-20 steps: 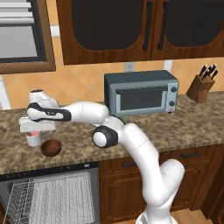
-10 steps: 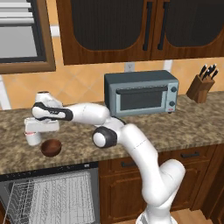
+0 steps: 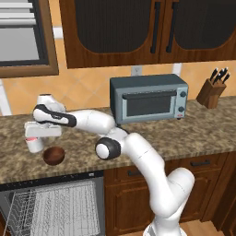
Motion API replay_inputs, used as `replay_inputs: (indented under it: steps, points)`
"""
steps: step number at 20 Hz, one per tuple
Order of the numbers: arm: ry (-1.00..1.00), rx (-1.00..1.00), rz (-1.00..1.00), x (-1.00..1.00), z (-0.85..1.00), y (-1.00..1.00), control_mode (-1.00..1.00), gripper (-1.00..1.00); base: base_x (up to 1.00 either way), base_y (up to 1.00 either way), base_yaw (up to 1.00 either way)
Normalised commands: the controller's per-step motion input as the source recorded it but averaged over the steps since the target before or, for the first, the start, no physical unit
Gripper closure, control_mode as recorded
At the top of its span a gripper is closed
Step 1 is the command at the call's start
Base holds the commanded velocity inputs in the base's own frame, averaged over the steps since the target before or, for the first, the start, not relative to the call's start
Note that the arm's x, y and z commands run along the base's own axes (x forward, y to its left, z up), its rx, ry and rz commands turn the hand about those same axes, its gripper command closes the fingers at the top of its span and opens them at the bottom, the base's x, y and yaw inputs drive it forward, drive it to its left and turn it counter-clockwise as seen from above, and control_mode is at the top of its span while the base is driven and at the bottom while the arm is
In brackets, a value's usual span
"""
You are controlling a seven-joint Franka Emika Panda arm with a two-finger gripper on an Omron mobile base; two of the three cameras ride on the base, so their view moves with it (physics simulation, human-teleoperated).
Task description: Pick up the cup and bowl from the counter, place them in the dishwasher, and close the dishwasher door.
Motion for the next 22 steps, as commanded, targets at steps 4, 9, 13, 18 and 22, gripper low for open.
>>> replay_inputs:
  steps: [4,9,13,18,22]
  points:
    - [0.0,0.0,0.0,-0.73,-0.06,-0.69,-1.0,1.0,0.0,0.0,0.0]
    - [-0.23,-0.06,0.08,-0.1,-0.94,-0.91,-1.0,1.0,0.0,0.0,0.0]
    - [-0.25,0.03,0.06,0.06,-0.37,-0.83,-1.0,1.0,0.0,0.0,0.0]
    - [-0.21,0.03,0.0,-0.1,-0.22,-0.89,-1.0,1.0,0.0,0.0,0.0]
    - [-0.23,0.01,0.0,-0.84,-0.69,-1.0,-1.0,1.0,0.0,0.0,0.0]
